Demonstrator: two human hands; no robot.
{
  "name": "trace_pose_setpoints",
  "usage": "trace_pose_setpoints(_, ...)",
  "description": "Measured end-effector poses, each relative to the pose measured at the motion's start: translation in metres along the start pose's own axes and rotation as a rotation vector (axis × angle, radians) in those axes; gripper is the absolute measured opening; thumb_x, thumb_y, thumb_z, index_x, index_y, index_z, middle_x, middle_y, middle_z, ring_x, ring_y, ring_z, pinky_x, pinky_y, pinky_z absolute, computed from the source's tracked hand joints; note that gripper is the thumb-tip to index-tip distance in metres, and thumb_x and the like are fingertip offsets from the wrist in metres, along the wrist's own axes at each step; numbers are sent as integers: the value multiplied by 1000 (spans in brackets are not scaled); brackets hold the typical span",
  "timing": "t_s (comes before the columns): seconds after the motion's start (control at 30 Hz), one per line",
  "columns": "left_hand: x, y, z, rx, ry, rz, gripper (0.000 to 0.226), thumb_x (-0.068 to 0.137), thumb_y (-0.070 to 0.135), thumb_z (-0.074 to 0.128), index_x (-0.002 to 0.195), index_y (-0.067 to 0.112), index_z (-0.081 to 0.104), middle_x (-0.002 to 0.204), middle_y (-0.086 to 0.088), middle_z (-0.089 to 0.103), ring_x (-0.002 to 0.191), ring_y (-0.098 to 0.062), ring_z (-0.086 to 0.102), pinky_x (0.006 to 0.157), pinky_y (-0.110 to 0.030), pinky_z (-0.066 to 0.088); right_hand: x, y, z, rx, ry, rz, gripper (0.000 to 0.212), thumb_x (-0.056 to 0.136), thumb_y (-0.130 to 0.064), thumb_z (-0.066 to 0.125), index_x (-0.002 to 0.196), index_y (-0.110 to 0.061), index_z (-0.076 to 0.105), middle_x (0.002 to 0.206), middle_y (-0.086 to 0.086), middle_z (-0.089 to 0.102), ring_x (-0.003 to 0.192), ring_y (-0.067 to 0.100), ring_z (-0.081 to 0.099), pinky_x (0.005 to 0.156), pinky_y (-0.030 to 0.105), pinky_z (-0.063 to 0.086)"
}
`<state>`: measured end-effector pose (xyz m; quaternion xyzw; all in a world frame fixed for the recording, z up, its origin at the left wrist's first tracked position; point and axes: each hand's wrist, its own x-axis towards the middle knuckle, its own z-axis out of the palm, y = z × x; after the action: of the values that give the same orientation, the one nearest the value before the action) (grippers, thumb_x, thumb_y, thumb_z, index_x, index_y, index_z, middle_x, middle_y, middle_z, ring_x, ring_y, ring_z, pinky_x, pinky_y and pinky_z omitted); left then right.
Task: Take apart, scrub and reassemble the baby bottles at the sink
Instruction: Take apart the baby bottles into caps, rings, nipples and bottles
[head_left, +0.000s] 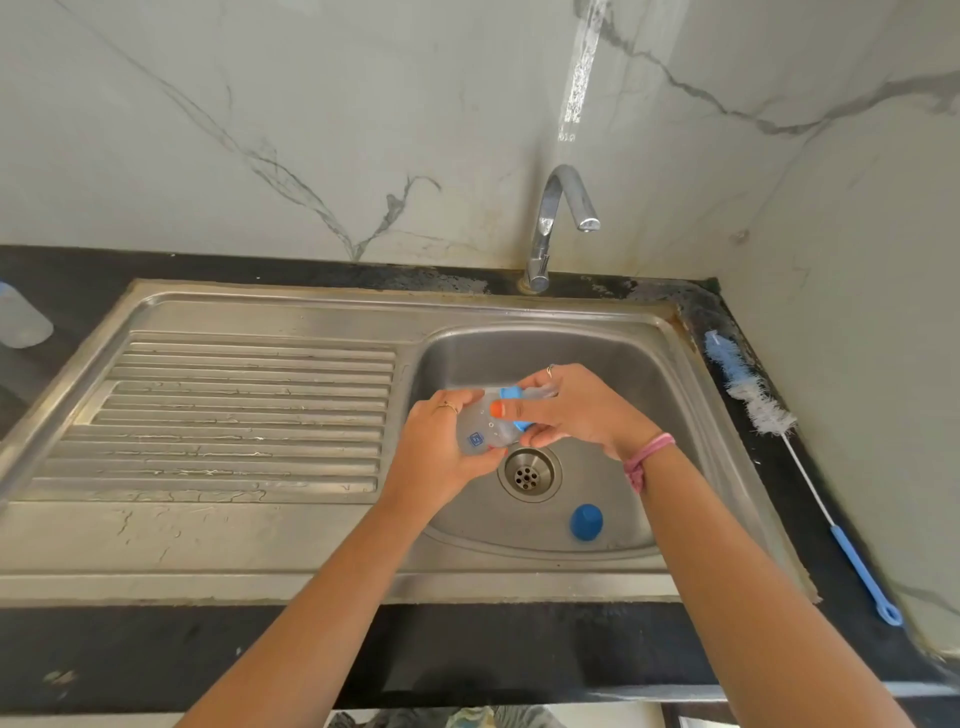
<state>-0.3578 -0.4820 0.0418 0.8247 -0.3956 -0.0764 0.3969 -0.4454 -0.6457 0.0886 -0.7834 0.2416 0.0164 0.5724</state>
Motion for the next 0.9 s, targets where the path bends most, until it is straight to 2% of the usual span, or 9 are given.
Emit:
trace_pose_setpoints(0.1, 4, -2, -10, 71, -39, -1, 72, 64, 39, 86, 127, 15, 61, 116, 0, 65, 104, -17, 58, 84, -19, 40, -1, 4, 1, 25, -23, -52, 34, 70, -39, 83, 96, -20, 74, 85, 1, 76, 74, 20, 74, 65, 23, 60)
trace_pose_setpoints(0.17, 9, -2, -16, 96, -45, 22, 71, 63, 38, 87, 126, 16, 63, 118, 0, 67, 105, -17, 60, 82, -13, 33, -2, 6, 1, 64, -27, -66, 31, 74, -34, 82, 100, -20, 74, 89, 2, 76, 75, 21, 73, 70, 26, 60)
trace_pose_setpoints(0.3, 19, 1, -29, 134, -77, 61, 74, 62, 42, 87, 129, 21, 63, 120, 3, 67, 106, -14, 59, 80, -12, 32, -4, 4, 2, 115, -4, -93, 50, 66, -40, 80, 109, -17, 72, 95, 5, 75, 75, 21, 72, 72, 26, 59)
trace_pose_setpoints(0.43, 25, 2, -41, 73, -128, 49, 72, 58, 40, 89, 124, 23, 66, 106, 9, 69, 88, -4, 57, 67, -2, 37, -4, 1, 1, 95, 4, -105, 60, 65, -45, 78, 117, -15, 69, 88, -1, 75, 73, 18, 72, 74, 26, 58)
trace_pose_setpoints(0.57, 29, 2, -49, -45, -208, 6, 60, 57, 34, 91, 113, 27, 70, 86, 20, 65, 84, 5, 60, 66, -4, 43, -4, 0, 3, 90, 2, -131, 52, 68, -44, 76, 114, -20, 69, 79, -4, 75, 69, 14, 71, 70, 22, 57)
trace_pose_setpoints(0.77, 37, -4, -63, -112, -335, -41, 56, 56, 36, 92, 107, 33, 70, 87, 19, 68, 81, 7, 63, 63, -7, 47, -4, -3, 7, 104, -8, -155, 56, 69, -45, 75, 116, -15, 69, 94, 11, 74, 70, 18, 71, 72, 25, 58)
trace_pose_setpoints(0.9, 37, -5, -69, -281, -366, -69, 53, 59, 31, 92, 106, 40, 68, 91, 22, 71, 87, -1, 67, 70, -12, 52, -6, -13, 6, 172, -11, -160, 42, 72, -37, 76, 108, -17, 71, 87, 7, 75, 68, 16, 69, 66, 22, 57)
